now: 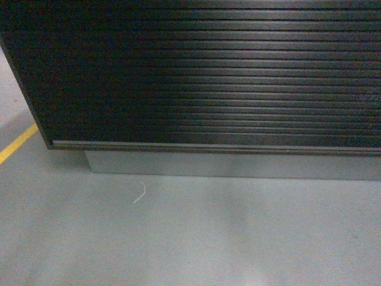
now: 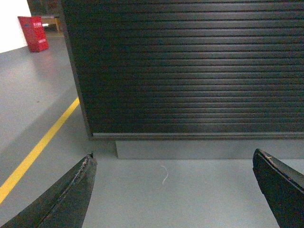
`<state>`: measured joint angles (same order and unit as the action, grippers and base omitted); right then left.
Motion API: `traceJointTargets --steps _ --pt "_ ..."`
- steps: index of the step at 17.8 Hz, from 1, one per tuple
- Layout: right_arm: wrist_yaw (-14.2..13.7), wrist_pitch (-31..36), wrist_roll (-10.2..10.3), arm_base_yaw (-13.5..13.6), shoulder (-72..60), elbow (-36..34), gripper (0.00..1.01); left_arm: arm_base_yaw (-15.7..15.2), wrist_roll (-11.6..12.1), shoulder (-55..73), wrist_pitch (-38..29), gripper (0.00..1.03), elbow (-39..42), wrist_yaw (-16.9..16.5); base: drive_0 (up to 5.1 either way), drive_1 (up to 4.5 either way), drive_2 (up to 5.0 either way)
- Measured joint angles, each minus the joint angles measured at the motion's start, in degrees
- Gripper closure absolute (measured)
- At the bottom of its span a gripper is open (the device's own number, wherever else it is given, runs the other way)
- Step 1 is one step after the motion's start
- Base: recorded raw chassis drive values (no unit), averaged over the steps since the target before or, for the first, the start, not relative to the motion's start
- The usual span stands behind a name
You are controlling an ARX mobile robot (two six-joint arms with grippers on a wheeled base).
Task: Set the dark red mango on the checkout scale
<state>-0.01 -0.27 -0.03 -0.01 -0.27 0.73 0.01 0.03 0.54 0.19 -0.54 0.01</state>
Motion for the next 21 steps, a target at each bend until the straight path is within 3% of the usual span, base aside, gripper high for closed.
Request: traceJointTargets --steps 21 --pt "0.0 0.1 0.0 0.0 0.0 0.0 0.03 0.0 0.0 0.0 -0.2 0.05 0.0 0.0 0.0 2.96 -3.0"
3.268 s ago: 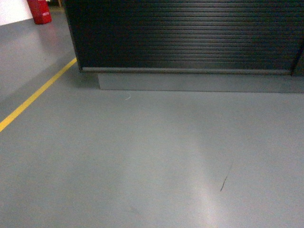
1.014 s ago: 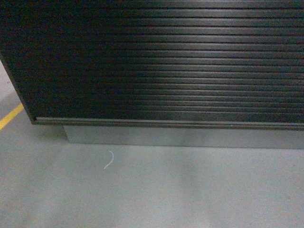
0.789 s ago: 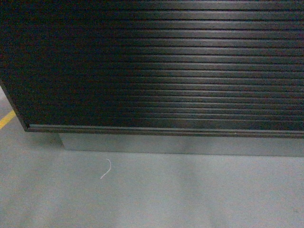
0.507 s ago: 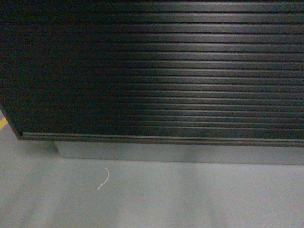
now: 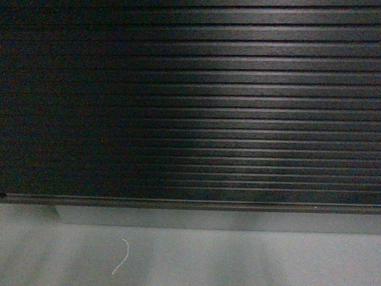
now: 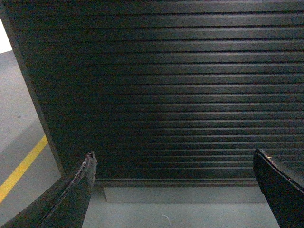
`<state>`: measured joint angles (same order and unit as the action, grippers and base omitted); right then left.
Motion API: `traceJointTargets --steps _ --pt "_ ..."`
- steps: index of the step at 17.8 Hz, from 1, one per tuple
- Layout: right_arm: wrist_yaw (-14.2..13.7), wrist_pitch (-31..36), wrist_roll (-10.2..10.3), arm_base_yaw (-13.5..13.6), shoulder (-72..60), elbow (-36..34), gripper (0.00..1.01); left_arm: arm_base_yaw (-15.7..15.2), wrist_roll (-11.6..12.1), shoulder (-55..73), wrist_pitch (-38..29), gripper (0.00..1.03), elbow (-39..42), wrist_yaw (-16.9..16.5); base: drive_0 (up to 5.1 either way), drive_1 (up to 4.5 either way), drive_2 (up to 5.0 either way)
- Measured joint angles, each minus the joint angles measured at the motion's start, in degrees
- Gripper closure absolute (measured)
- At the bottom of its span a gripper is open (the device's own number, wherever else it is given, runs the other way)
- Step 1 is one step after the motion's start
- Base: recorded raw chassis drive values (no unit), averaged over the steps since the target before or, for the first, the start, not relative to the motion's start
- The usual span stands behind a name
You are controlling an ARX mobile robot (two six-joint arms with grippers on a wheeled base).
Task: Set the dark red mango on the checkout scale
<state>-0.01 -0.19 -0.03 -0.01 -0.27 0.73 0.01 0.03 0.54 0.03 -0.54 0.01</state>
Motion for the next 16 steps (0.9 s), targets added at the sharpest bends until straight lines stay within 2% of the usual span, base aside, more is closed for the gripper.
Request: traceJointTargets --steps 8,16 --pt "0.0 -0.1 0.0 0.0 0.0 0.0 0.03 0.0 0.0 0.0 0.3 0.05 0.0 0.0 -0.1 2.79 -2.9" --pt "0.0 0.0 0.0 0.0 0.0 0.0 0.03 0.0 0.0 0.0 0.2 0.05 0.0 0.0 0.0 0.00 0.0"
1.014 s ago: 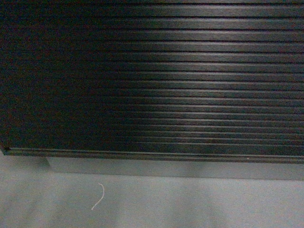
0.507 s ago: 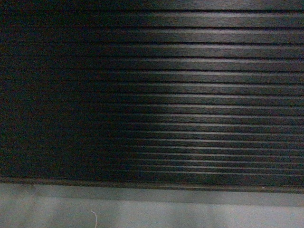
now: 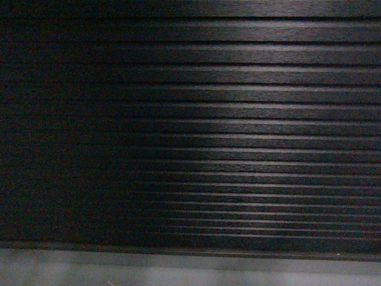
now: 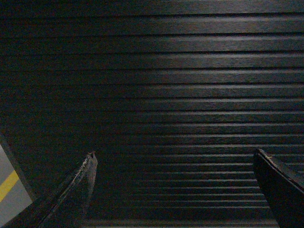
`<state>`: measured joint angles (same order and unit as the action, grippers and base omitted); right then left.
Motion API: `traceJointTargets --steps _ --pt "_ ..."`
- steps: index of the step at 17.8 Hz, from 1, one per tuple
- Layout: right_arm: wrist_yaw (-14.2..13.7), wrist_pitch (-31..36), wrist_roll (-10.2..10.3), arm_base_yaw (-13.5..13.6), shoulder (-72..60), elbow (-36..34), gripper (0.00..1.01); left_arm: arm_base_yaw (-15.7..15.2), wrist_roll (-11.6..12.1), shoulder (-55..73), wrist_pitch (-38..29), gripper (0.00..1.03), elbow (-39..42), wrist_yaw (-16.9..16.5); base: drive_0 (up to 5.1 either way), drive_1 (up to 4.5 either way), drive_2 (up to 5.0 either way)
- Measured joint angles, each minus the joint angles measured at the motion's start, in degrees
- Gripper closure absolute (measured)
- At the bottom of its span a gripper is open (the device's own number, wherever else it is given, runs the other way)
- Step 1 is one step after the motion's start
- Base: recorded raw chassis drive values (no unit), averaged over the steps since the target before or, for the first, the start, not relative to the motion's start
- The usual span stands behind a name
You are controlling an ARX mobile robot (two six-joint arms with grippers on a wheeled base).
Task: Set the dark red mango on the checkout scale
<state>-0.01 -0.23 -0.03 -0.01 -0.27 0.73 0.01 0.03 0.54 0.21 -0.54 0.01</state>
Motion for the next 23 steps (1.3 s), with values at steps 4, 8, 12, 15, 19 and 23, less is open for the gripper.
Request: traceJointTargets --steps 4,8,12,15,19,23 --pt "0.0 0.0 0.0 0.0 0.0 0.0 0.03 0.0 0.0 0.0 0.0 0.05 0.0 0.0 0.0 0.00 0.0" --pt "0.0 -0.2 0.0 0.0 0.0 0.0 0.03 0.0 0.0 0.0 0.1 0.05 0.0 0.0 0.0 0.00 0.0" --pt "-0.1 0.0 0.0 0.0 0.0 0.0 0.03 0.0 0.0 0.0 0.0 0.05 0.0 -0.1 0.0 0.00 0.0" --pt "0.1 0.0 0.0 0.0 0.0 0.0 0.03 0.0 0.0 0.0 0.0 0.05 0.0 0.0 0.0 0.00 0.0" --pt "0.1 0.0 0.0 0.0 0.0 0.0 0.03 0.0 0.0 0.0 0.0 0.05 0.0 0.0 0.0 0.00 0.0" --pt "0.0 0.0 0.0 0.0 0.0 0.0 0.03 0.0 0.0 0.0 0.0 0.05 0.0 0.0 0.0 0.00 0.0"
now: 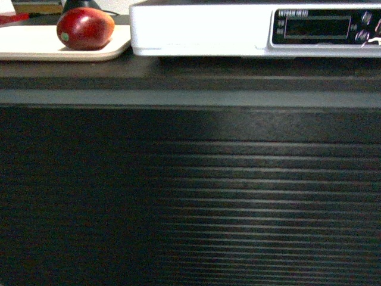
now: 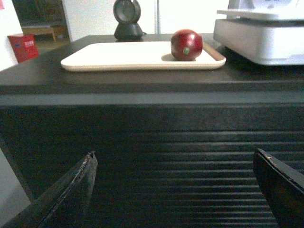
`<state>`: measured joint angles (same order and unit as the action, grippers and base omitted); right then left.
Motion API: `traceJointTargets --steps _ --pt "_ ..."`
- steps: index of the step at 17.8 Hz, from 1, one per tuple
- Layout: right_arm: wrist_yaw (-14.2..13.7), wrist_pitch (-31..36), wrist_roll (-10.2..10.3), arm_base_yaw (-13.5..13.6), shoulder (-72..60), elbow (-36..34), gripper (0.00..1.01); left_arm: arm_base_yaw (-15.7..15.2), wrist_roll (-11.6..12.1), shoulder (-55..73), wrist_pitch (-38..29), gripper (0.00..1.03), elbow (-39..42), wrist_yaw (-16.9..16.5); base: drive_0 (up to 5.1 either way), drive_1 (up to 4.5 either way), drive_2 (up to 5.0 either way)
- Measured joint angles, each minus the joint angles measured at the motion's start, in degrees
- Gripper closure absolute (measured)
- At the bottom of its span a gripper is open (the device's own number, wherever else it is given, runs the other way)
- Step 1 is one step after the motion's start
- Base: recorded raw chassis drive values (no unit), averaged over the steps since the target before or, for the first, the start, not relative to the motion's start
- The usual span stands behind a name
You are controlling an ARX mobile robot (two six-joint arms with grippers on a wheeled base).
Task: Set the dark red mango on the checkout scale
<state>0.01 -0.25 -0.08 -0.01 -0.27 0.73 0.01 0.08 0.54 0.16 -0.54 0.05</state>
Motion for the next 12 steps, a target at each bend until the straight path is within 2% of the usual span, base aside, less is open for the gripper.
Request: traceJointTargets --steps 12 --pt "0.0 0.2 0.0 0.0 0.0 0.0 0.03 0.0 0.0 0.0 -0.1 0.05 0.0 -0.1 0.0 0.00 0.0"
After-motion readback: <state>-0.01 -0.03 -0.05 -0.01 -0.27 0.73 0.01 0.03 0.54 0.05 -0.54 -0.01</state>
